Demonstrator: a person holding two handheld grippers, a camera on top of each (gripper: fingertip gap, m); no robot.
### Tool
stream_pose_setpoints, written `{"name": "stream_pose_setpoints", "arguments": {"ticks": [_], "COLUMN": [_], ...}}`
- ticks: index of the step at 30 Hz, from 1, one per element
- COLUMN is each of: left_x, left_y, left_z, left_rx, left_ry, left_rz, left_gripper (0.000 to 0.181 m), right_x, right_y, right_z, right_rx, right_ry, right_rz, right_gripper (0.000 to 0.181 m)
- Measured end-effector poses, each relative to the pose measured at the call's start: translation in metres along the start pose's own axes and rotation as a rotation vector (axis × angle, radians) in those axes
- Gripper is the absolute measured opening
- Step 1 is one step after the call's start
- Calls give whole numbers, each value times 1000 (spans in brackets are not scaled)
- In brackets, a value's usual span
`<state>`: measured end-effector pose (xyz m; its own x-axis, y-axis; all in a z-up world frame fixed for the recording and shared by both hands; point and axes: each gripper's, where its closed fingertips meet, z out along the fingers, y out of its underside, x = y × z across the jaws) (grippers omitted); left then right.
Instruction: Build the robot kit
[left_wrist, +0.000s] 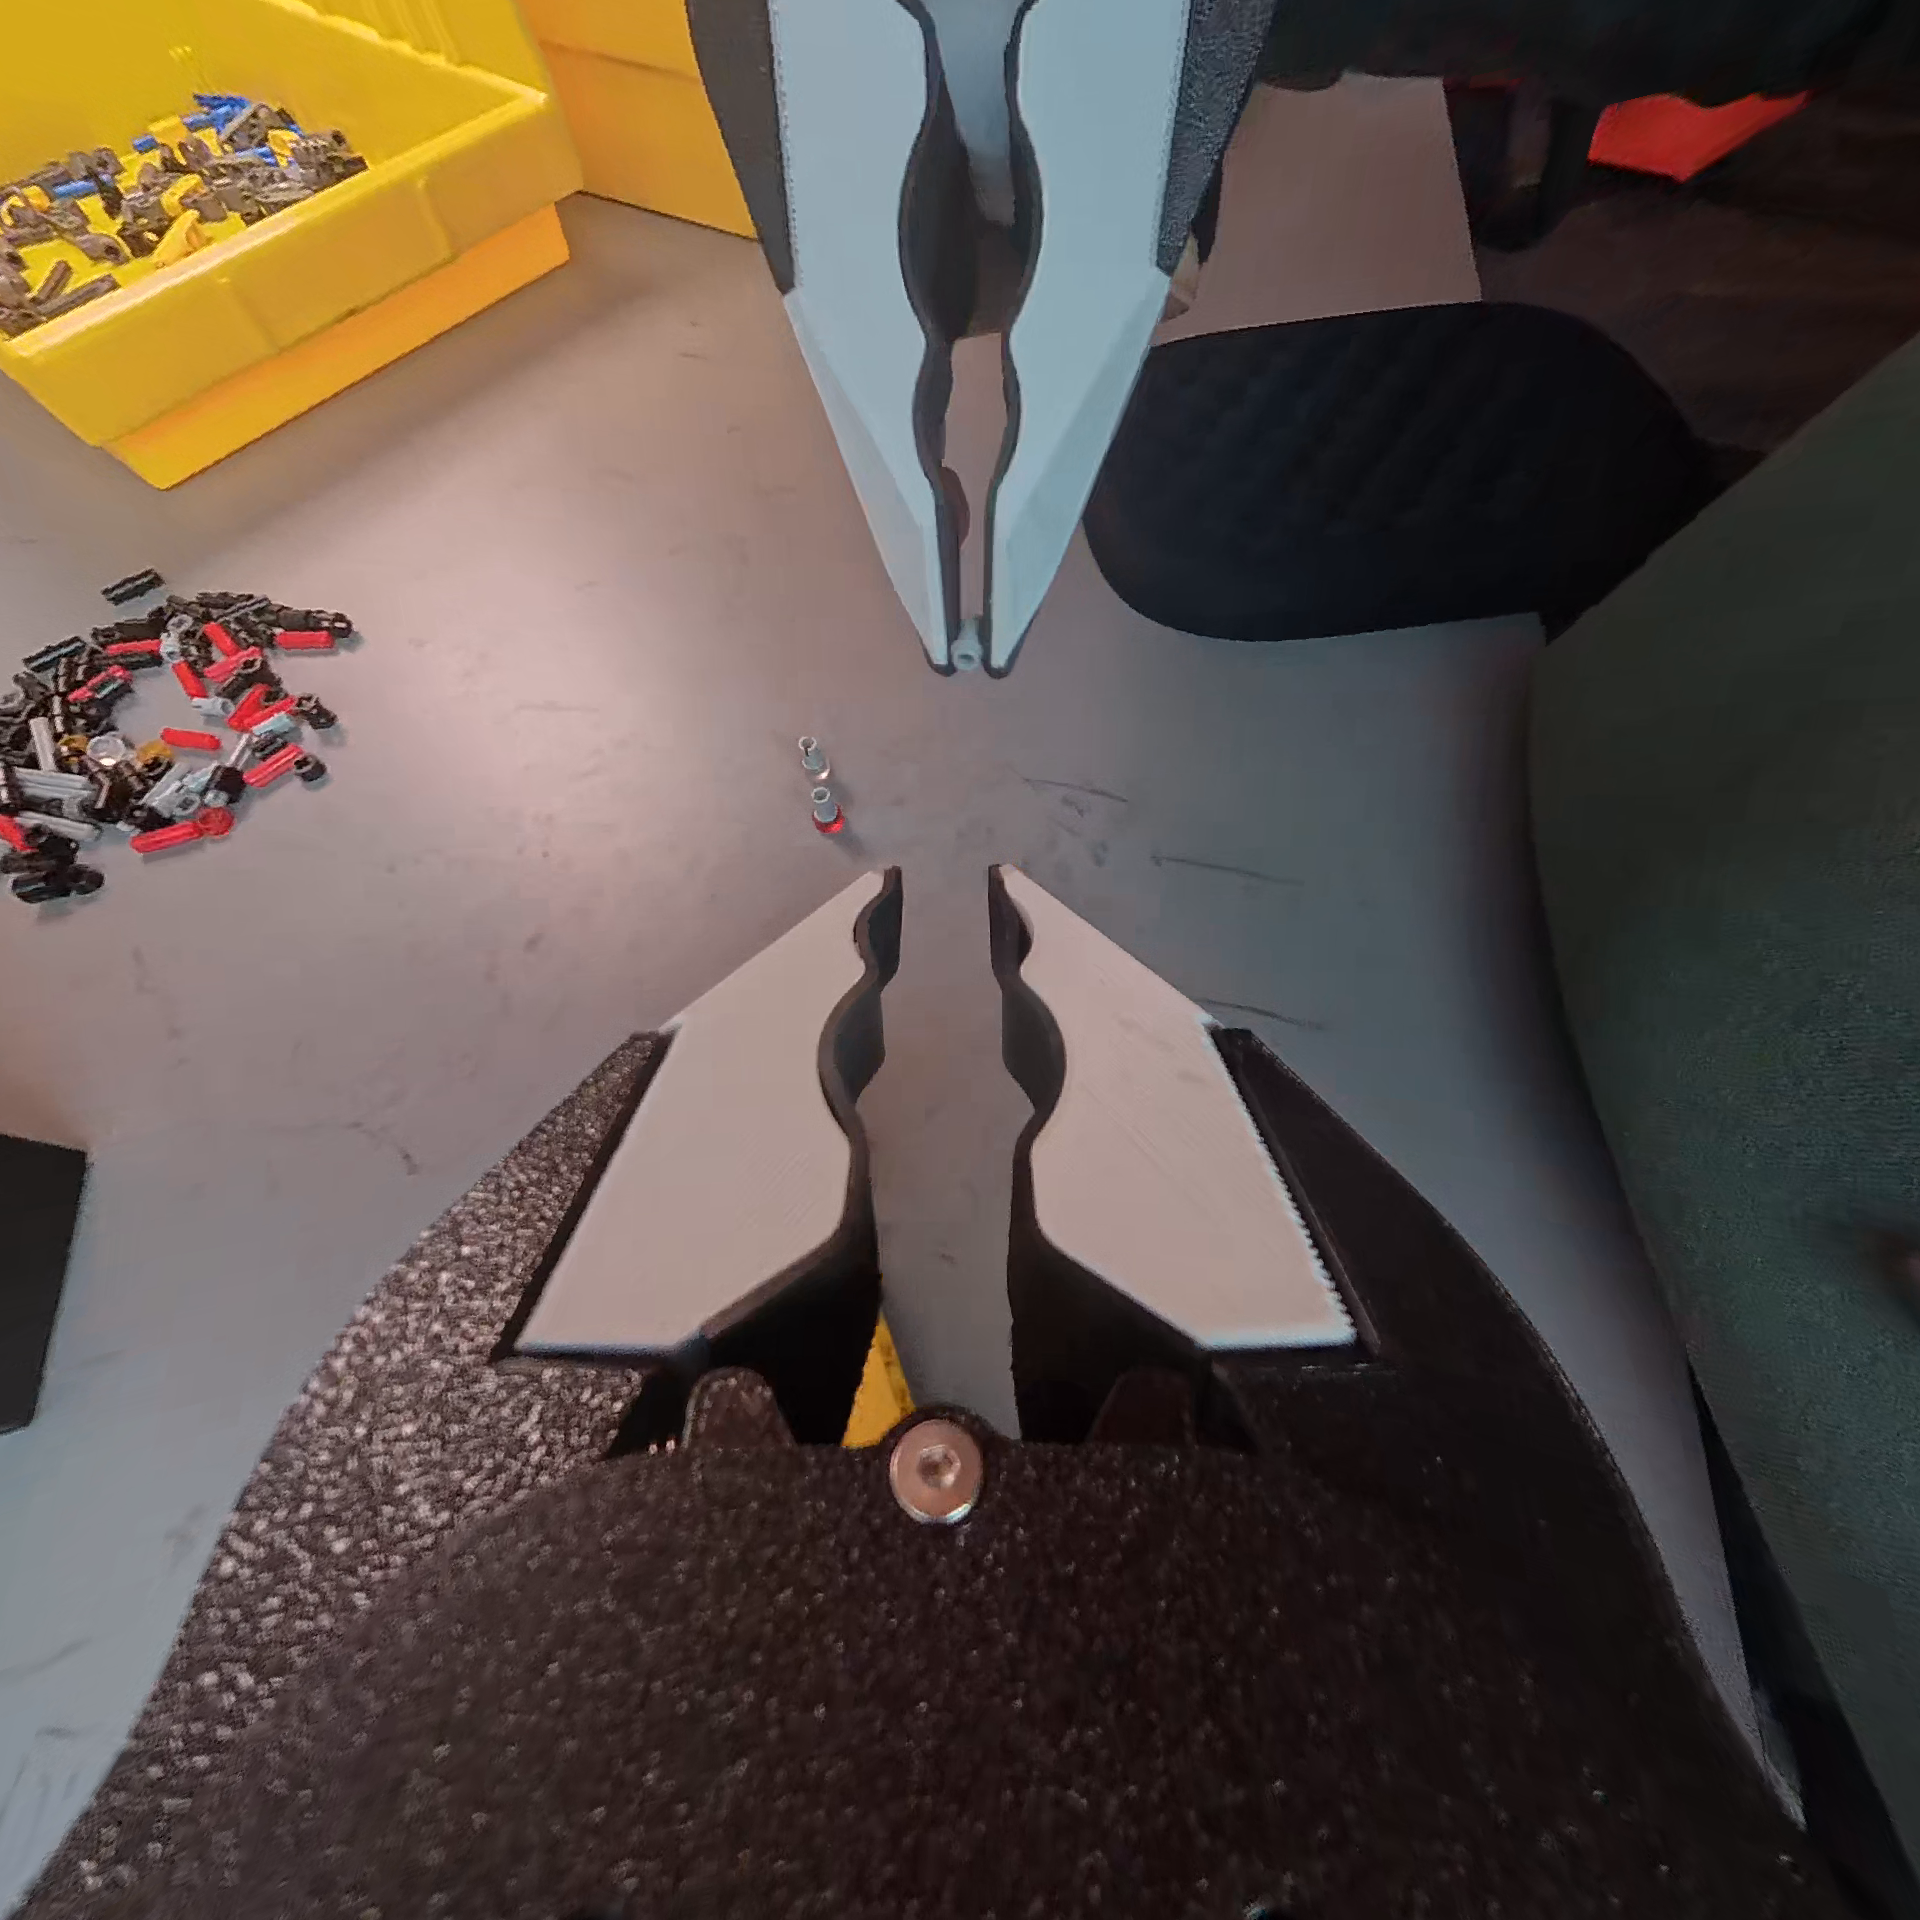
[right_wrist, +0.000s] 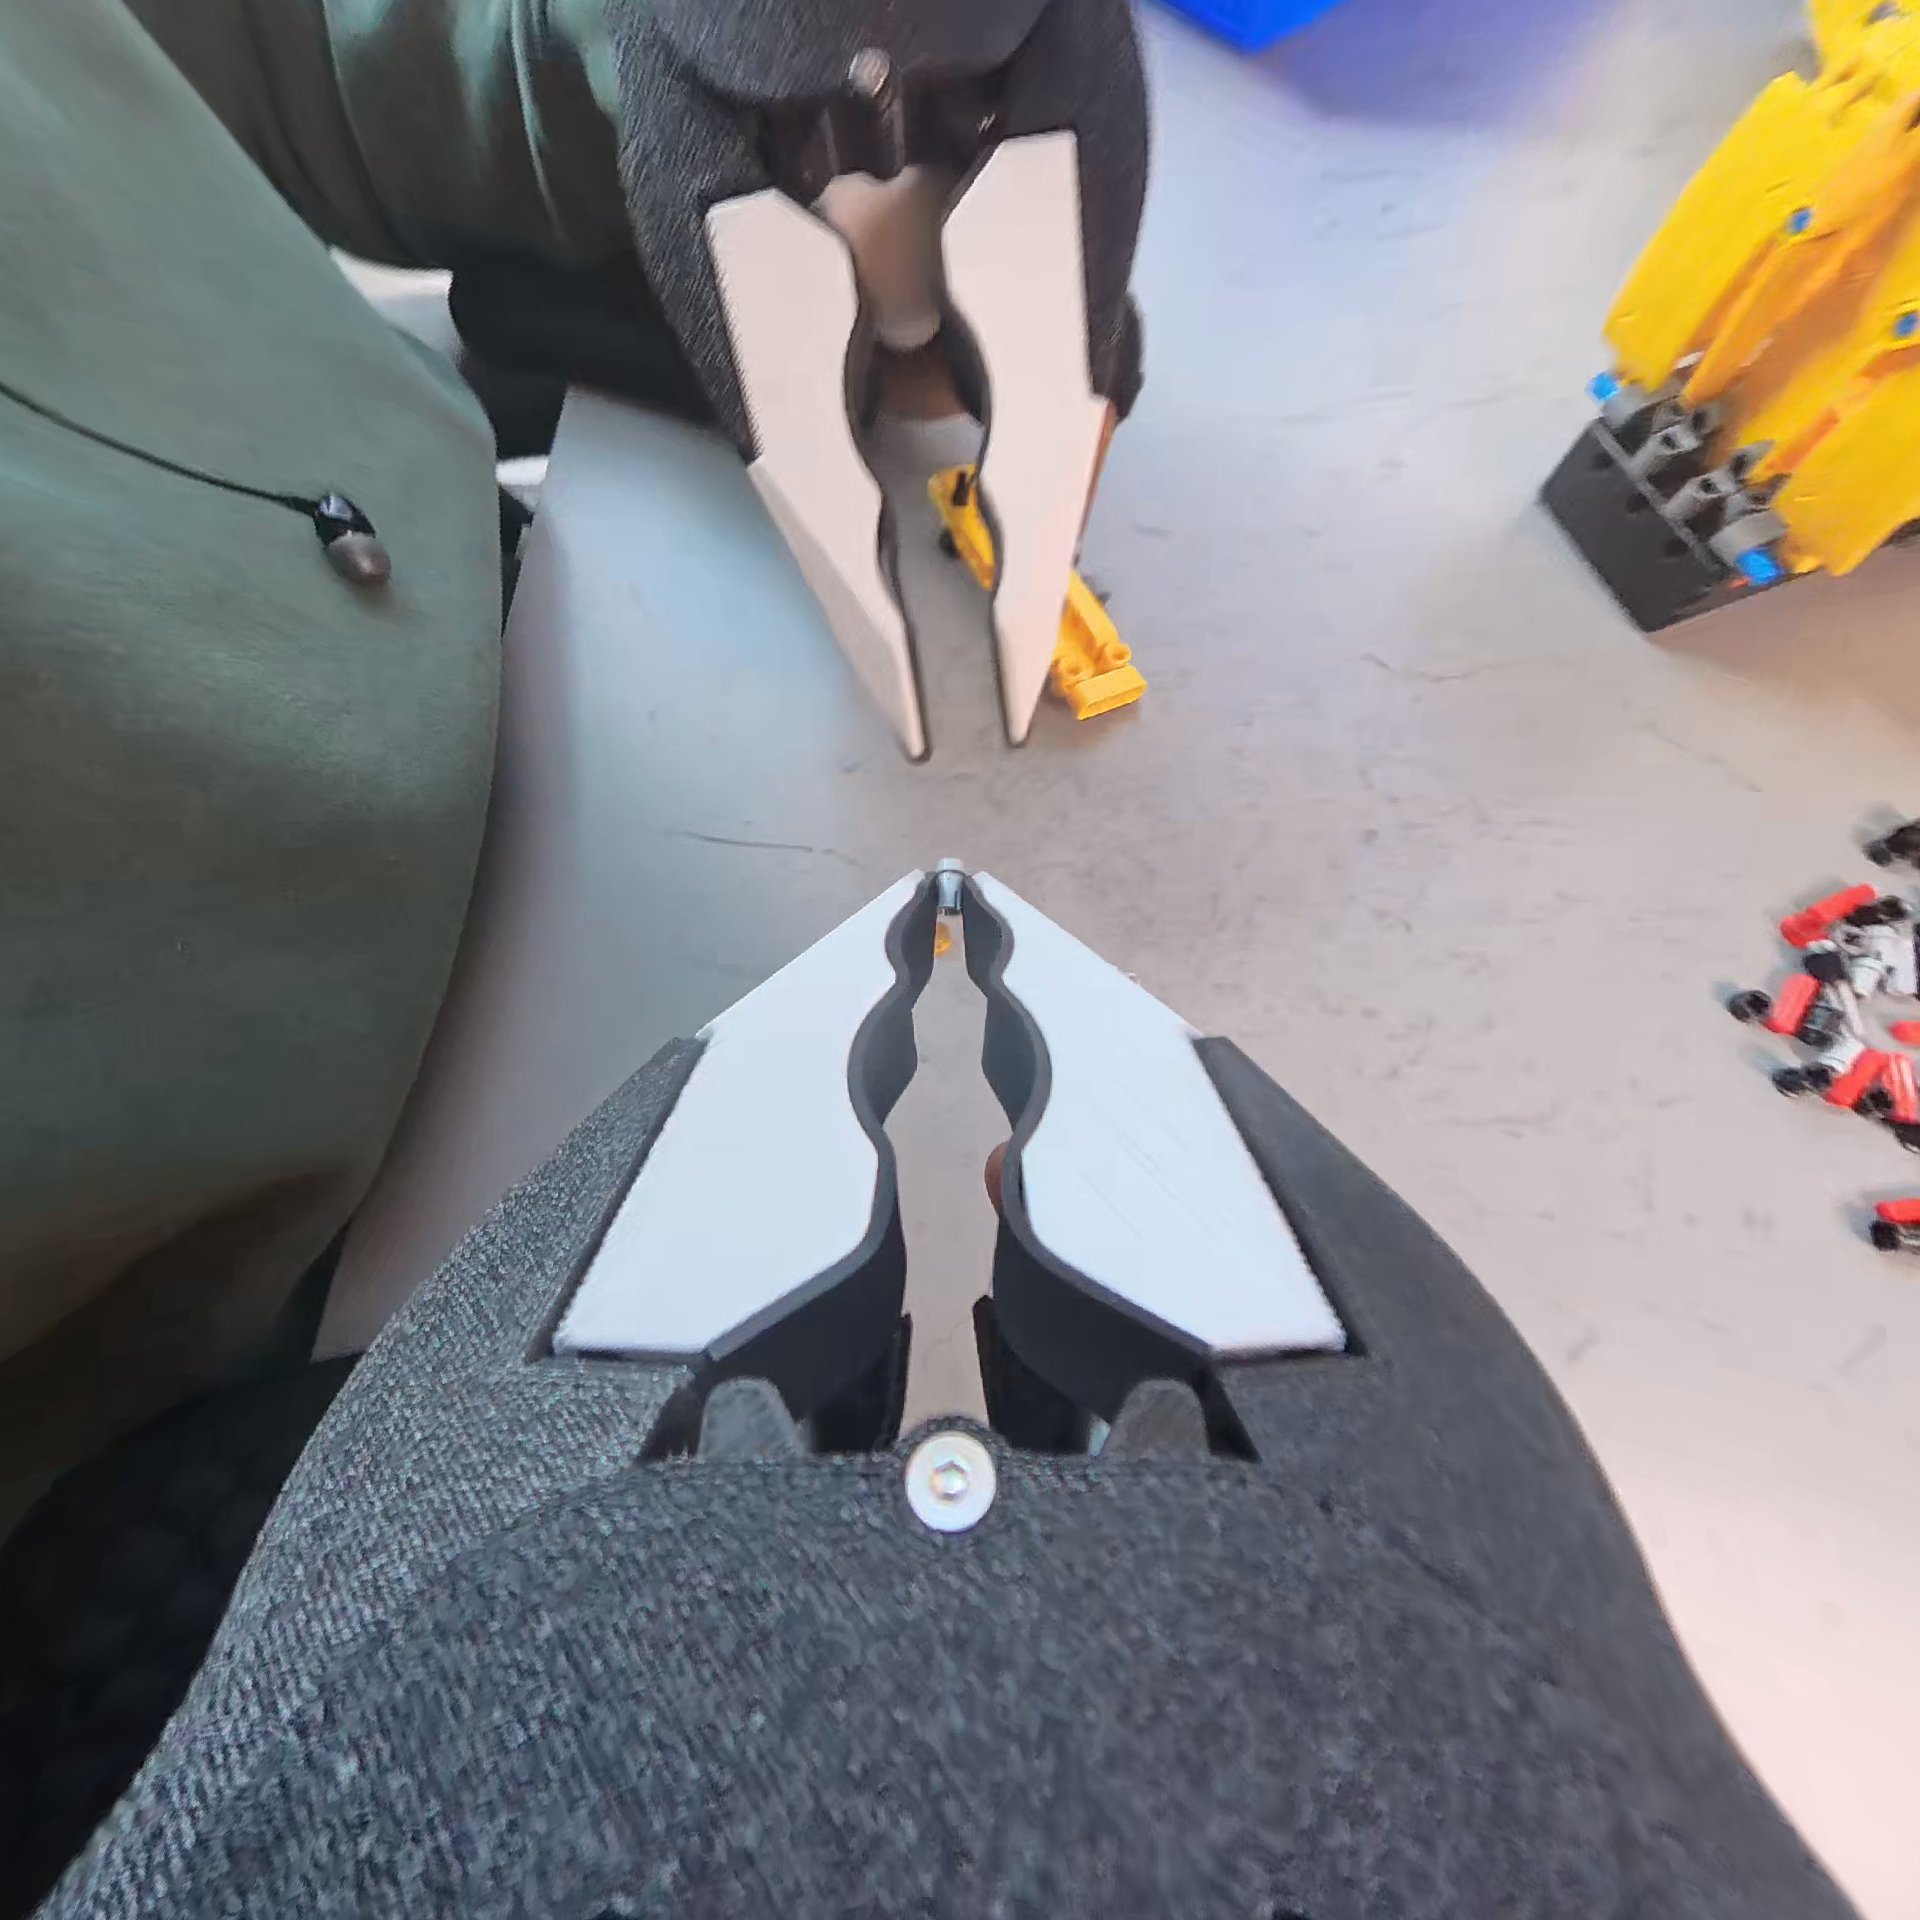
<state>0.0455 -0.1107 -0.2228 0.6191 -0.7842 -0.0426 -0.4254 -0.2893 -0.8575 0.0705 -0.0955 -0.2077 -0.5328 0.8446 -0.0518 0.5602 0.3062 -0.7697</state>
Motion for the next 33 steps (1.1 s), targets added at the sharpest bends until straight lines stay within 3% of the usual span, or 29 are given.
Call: {"name": "stream_pose_setpoints", "arguments": {"ticks": [4, 12, 21, 27, 33], "left_x": [15, 13, 12, 13, 5], "left_y": [-17, -66, -95, -101, -95], "left_z": [6, -20, -45, -51, -45], "left_rx": [71, 393, 617, 664, 648], "left_ry": [115, 449, 748, 820, 761], "left_rz": [-83, -572, -767, -803, -856], "left_gripper": [15, 21, 15, 9, 11], "right_x": [1, -7, -17, -18, -6], "right_y": [-13, -47, -82, -92, -86], "right_z": [-5, -20, -34, -36, -28], "right_rx": [178, 433, 646, 691, 608], "right_ry": [38, 143, 198, 199, 321], "right_rz": [-2, -157, -245, -262, -324], "right_gripper": [4, 4, 4, 4, 4]}}
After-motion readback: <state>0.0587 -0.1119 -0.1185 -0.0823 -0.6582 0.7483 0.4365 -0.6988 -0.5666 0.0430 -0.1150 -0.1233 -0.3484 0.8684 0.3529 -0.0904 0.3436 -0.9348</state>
